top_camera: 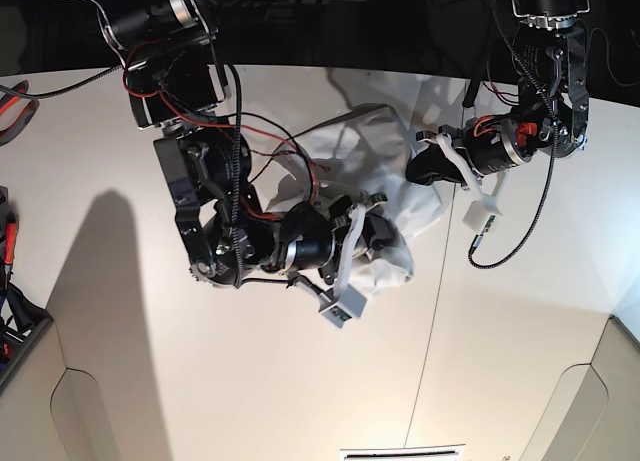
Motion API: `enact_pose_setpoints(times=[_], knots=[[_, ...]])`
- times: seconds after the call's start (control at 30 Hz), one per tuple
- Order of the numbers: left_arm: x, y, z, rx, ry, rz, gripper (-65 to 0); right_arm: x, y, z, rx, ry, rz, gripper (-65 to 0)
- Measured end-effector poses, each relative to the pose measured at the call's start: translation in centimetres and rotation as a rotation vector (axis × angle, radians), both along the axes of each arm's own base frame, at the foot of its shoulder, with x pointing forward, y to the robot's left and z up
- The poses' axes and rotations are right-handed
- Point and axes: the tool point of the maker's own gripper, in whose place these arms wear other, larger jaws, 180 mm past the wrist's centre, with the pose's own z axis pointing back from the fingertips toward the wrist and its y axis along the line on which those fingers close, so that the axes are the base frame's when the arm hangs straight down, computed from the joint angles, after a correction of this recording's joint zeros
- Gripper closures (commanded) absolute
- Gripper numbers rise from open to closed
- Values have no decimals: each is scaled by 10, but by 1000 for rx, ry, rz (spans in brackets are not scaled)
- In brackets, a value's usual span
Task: Layout the t-shirt on the table in an organized manner, then fold the t-shirt properly
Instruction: 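Fold the held end toward the left gripper and grasp with both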
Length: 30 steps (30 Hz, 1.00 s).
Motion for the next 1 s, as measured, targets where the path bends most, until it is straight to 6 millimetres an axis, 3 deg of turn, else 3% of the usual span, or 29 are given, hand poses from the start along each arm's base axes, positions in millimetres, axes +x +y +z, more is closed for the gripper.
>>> enact_pose_setpoints(times=[0.23,0.37,0.5,0.63,0.77,1.0], knots=[[0,0,0,2,0,0,0,-37,16,-22,-64,20,105,0],[11,8,7,3,-24,27,0,-40,12,-31,-100,23,86,0],[34,32,40,-59,-124,131,0,-39,8,-36,-130,18,72,0],[43,43,71,-89,-211,166,0,-38,8,-36,-129,14,70,0],[49,32,92,-128,-277,138,0,-38,9,-35,-128,13,69,0],[43,-5,83,-136,-243,23,0,-38,9,-35,-128,13,69,0]])
